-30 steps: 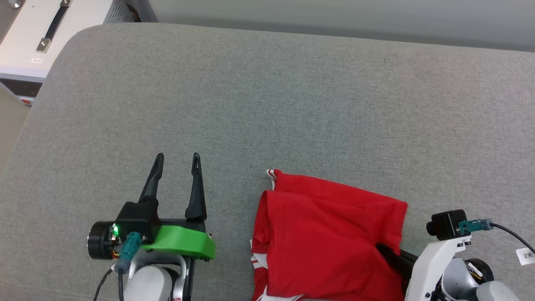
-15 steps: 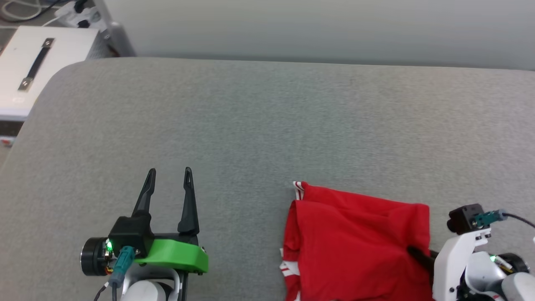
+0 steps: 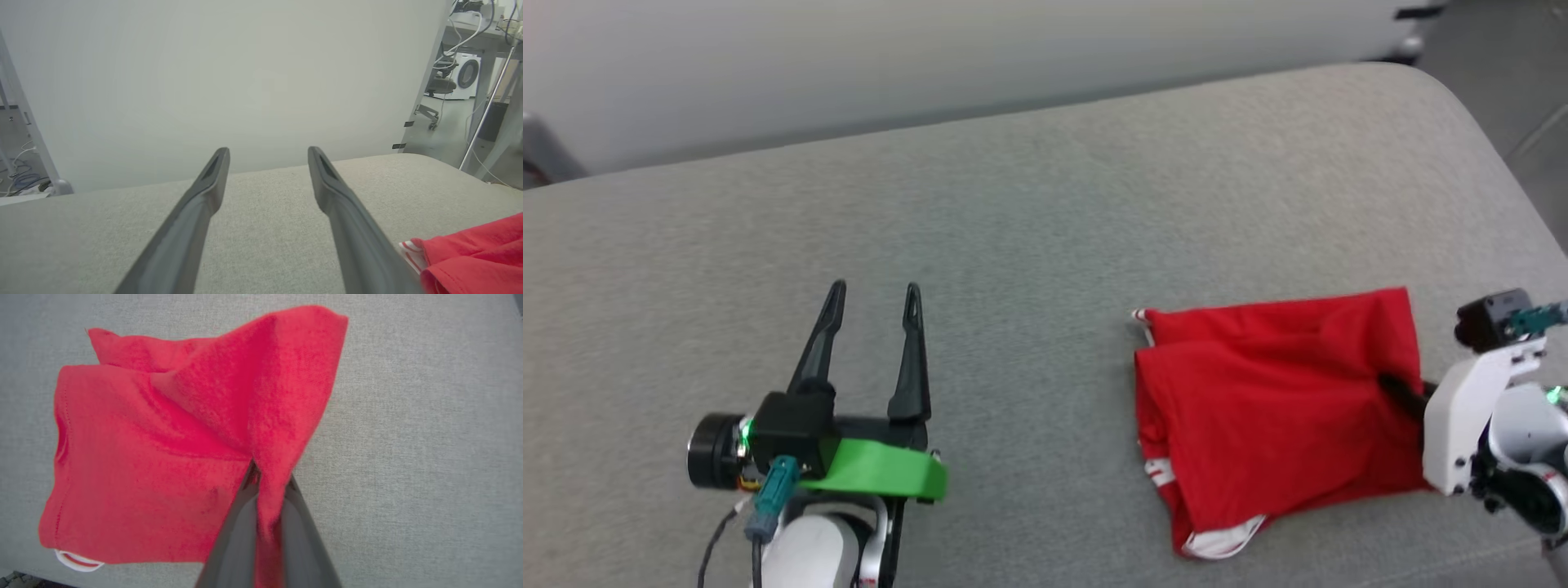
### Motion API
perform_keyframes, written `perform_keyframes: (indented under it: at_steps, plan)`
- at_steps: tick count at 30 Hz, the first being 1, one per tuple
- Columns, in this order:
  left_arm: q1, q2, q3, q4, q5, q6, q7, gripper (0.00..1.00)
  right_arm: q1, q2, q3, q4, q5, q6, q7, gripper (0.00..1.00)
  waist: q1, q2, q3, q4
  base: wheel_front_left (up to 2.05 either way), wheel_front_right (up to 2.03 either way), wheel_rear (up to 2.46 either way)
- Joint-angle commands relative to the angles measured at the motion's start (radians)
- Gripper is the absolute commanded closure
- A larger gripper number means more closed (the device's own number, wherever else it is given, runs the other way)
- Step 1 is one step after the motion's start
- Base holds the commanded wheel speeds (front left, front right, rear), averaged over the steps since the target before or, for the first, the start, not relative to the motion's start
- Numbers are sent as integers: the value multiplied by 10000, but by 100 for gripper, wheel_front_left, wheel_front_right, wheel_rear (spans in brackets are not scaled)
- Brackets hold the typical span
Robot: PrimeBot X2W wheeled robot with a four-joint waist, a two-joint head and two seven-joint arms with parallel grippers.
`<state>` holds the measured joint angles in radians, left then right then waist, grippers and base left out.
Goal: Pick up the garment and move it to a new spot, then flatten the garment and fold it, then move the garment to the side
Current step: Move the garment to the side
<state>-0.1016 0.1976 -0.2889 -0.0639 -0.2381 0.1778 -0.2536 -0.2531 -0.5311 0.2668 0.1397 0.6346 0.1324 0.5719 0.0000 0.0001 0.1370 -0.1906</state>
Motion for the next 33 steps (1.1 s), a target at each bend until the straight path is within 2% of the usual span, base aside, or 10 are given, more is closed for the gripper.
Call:
perform_keyframes:
  at_steps: [1, 7, 16, 21, 33]
  plan:
    - [-332, 102, -40, -138, 156, -46, 50, 0, -429, -109, -4, 134, -38, -17, -175, 100, 0, -1, 1074, -1165, 0, 0, 0]
    - [-1260, 266, -303, -637, 568, -160, 470, 0, -1856, -547, -177, 1049, -78, -17, -751, 100, 0, -1, 2285, -1590, 0, 0, 0]
    - [-2458, 622, -505, -1374, 1131, -323, 1129, 0, -3554, -1266, -870, 2760, -775, -17, -1622, 100, 0, -1, 3879, -1758, 0, 0, 0]
    - [-2932, 719, -597, -1617, 1295, -408, 1340, 0, -4329, -1400, -1601, 3984, -1300, -17, -2356, 100, 0, -1, 4489, -1575, 0, 0, 0]
    - [-3834, 559, -899, -1745, 1491, -496, 1309, 0, -5790, -1088, -3224, 6184, -2973, -17, -4365, 100, 0, -1, 5727, -816, 0, 0, 0]
